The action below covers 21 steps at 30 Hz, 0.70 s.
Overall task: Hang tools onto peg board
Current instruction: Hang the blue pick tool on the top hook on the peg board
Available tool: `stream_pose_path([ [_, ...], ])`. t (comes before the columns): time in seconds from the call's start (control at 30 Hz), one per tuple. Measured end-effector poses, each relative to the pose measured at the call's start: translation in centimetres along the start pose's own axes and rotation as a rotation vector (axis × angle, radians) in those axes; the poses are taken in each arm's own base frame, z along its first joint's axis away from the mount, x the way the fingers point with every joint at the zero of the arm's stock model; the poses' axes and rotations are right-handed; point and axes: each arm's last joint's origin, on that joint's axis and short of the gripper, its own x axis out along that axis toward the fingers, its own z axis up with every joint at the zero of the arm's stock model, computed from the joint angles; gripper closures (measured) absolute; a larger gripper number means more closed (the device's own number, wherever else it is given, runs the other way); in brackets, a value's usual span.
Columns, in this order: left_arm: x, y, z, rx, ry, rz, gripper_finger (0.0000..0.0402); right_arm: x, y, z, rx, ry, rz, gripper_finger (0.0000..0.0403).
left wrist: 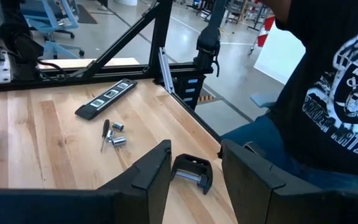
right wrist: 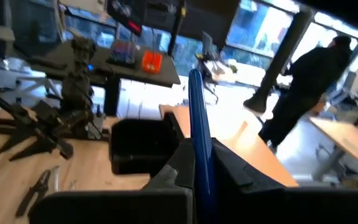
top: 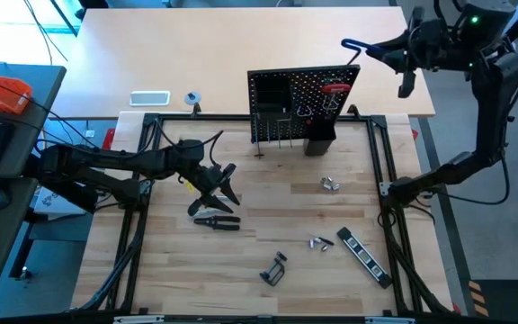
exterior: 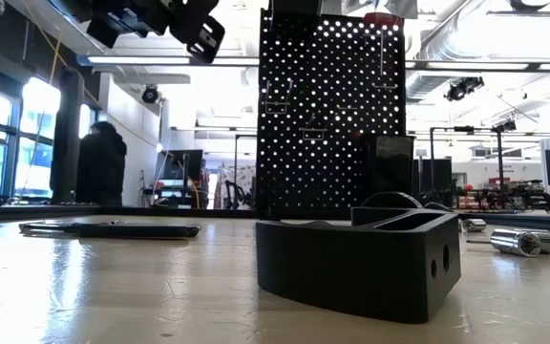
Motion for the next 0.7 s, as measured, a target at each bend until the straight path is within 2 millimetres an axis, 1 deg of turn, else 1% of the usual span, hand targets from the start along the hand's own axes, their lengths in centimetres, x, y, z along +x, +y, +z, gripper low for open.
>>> stream_pose_path([
  [0.27, 0.0, 0.0, 0.0, 0.008, 0.0, 0.009, 0.0268, 0.6, -0.9, -1.2, 0.038, 0.068, -0.005, 0.0391],
  [0.57, 0.0, 0.0, -0.1, 0.003, 0.007, 0.008, 0.0268, 2.6, -2.4, -2.8, 0.114, 0.11, 0.068, 0.0391],
  [0.7, 0.0, 0.0, -0.3, -0.005, 0.024, 0.008, 0.0268, 3.2, -2.7, -3.3, 0.122, 0.131, 0.085, 0.0391],
])
